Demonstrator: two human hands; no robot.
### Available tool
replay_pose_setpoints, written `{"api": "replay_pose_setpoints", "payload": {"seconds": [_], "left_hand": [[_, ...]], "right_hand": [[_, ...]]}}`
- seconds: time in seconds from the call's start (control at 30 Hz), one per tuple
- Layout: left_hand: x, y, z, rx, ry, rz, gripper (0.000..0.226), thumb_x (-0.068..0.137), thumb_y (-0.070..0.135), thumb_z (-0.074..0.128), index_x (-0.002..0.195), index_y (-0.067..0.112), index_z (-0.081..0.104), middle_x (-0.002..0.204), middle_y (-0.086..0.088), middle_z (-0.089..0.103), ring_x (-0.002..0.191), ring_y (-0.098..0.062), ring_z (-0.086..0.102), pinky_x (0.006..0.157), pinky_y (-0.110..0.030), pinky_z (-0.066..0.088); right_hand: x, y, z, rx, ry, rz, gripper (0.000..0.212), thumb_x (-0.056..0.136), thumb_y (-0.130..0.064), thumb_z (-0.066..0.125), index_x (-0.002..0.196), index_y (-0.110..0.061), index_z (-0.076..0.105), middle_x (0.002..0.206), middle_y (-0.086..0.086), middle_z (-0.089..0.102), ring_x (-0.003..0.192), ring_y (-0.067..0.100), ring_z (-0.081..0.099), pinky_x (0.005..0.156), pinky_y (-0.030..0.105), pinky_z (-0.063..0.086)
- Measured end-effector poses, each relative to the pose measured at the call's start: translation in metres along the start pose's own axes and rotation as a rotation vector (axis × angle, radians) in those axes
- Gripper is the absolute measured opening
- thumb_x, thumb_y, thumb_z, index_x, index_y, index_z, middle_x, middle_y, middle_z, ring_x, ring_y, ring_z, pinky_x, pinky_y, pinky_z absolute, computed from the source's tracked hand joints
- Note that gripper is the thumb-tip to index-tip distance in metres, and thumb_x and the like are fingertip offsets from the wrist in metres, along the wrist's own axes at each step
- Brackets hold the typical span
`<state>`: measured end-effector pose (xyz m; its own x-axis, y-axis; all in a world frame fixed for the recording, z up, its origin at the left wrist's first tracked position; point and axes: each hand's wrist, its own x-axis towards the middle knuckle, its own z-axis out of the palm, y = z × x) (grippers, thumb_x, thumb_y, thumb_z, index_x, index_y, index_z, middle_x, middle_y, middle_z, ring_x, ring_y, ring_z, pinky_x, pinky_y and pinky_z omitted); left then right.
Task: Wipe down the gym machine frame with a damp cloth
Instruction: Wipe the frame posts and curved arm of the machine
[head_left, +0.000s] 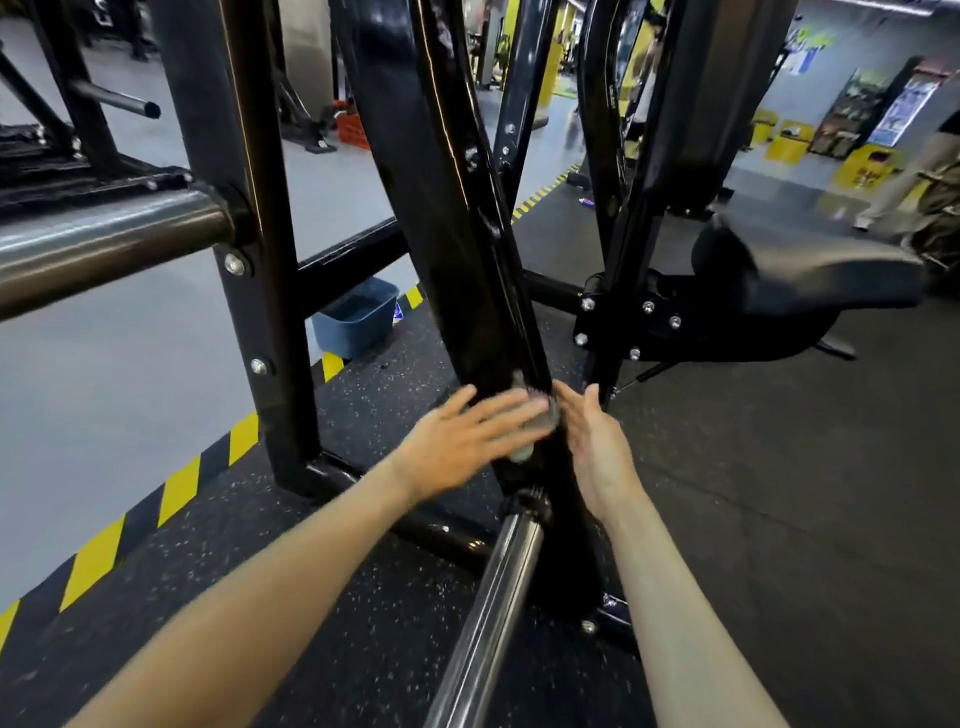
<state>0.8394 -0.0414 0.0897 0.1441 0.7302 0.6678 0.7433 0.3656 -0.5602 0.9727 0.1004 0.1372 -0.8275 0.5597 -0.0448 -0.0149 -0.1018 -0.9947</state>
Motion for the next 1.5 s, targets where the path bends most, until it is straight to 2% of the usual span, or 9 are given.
{"api": "replay_pose_setpoints", "payload": {"seconds": [0.13,0.27,0.37,0.53,0.73,1.0,1.27,1.4,1.5], "left_hand": [[0.059,-0.028,-0.016,-0.463,0.262,-0.771,0.061,0.088,0.004,0.037,0.146,0.018,0.026,0.153,-0.011,0.023,0.148,-0.014,-0.001,0.116,-0.048,0.001],[0.001,0.029,0.008,-0.19,0.019,0.007,0.061,0.085,0.014,0.038,0.144,0.026,0.027,0.151,0.002,0.026,0.148,-0.021,0.001,0.114,-0.054,0.014],[-0.023,0.024,0.014,-0.016,-0.078,0.206,0.073,0.088,0.009,0.034,0.153,0.026,0.007,0.156,0.012,0.021,0.147,-0.016,0.01,0.116,-0.048,-0.012],[0.052,-0.036,-0.017,-0.429,0.244,-0.697,0.066,0.085,0.002,0.039,0.146,0.022,0.024,0.155,-0.005,0.02,0.147,-0.008,-0.002,0.114,-0.048,-0.008],[0.129,-0.095,-0.062,-0.942,0.567,-1.243,0.064,0.096,-0.004,0.033,0.149,0.027,0.018,0.162,0.0,0.004,0.146,-0.006,-0.003,0.113,-0.045,-0.018],[0.114,-0.067,-0.064,-1.316,0.65,-1.497,0.054,0.104,0.007,0.033,0.152,0.019,0.013,0.158,0.007,0.018,0.143,-0.003,0.017,0.118,-0.02,0.014],[0.031,0.035,-0.06,-1.55,-0.114,-1.596,0.039,0.105,0.021,0.034,0.144,0.023,0.036,0.134,0.01,0.049,0.129,-0.004,0.043,0.102,-0.017,0.034],[0.064,0.009,-0.072,-1.298,0.257,-1.462,0.055,0.105,0.017,0.034,0.153,0.023,0.009,0.155,0.017,0.014,0.143,0.004,0.012,0.119,-0.021,0.011],[0.093,-0.006,-0.057,-1.18,0.414,-1.448,0.06,0.104,0.01,0.034,0.153,0.016,0.0,0.156,0.015,0.0,0.146,-0.002,-0.001,0.119,-0.018,0.001]], "right_hand": [[0.007,0.008,0.007,-0.013,-0.009,0.037,0.039,0.105,-0.028,0.036,0.129,-0.009,0.06,0.121,0.006,0.068,0.115,0.019,0.062,0.102,0.038,0.046],[0.013,0.018,0.007,-0.037,0.051,0.086,0.047,0.1,-0.045,0.042,0.128,-0.012,0.059,0.131,0.007,0.06,0.127,0.024,0.052,0.107,0.042,0.039],[0.014,0.024,0.018,-0.389,0.272,-0.033,0.045,0.102,-0.053,0.022,0.133,-0.037,0.051,0.15,-0.007,0.036,0.144,0.007,0.021,0.113,0.036,-0.02],[0.018,0.028,0.023,-0.627,0.247,-0.117,0.064,0.086,-0.066,0.005,0.143,-0.048,0.028,0.151,-0.015,0.032,0.148,0.013,0.008,0.112,0.043,-0.023],[0.005,0.022,0.035,-0.532,0.351,-0.155,0.081,0.071,-0.074,0.005,0.137,-0.044,0.041,0.137,-0.019,0.034,0.146,0.004,0.01,0.109,0.043,-0.027],[0.005,0.022,0.037,-0.571,0.353,-0.131,0.087,0.071,-0.074,0.001,0.14,-0.039,0.041,0.145,-0.009,0.043,0.144,0.011,0.019,0.11,0.044,-0.024],[0.008,0.015,0.033,-0.57,0.222,-0.05,0.051,0.104,-0.049,0.015,0.147,-0.029,0.034,0.152,-0.009,0.032,0.146,0.013,0.016,0.118,0.041,-0.013],[0.015,0.023,0.008,-0.212,-0.018,0.118,0.085,0.08,-0.083,0.041,0.145,-0.028,0.042,0.152,-0.008,0.038,0.138,0.011,0.038,0.118,0.044,0.025],[0.01,0.03,-0.01,-0.106,-0.001,0.111,0.053,0.097,-0.056,0.039,0.133,-0.021,0.058,0.131,0.002,0.062,0.122,0.018,0.057,0.105,0.042,0.041]]}}
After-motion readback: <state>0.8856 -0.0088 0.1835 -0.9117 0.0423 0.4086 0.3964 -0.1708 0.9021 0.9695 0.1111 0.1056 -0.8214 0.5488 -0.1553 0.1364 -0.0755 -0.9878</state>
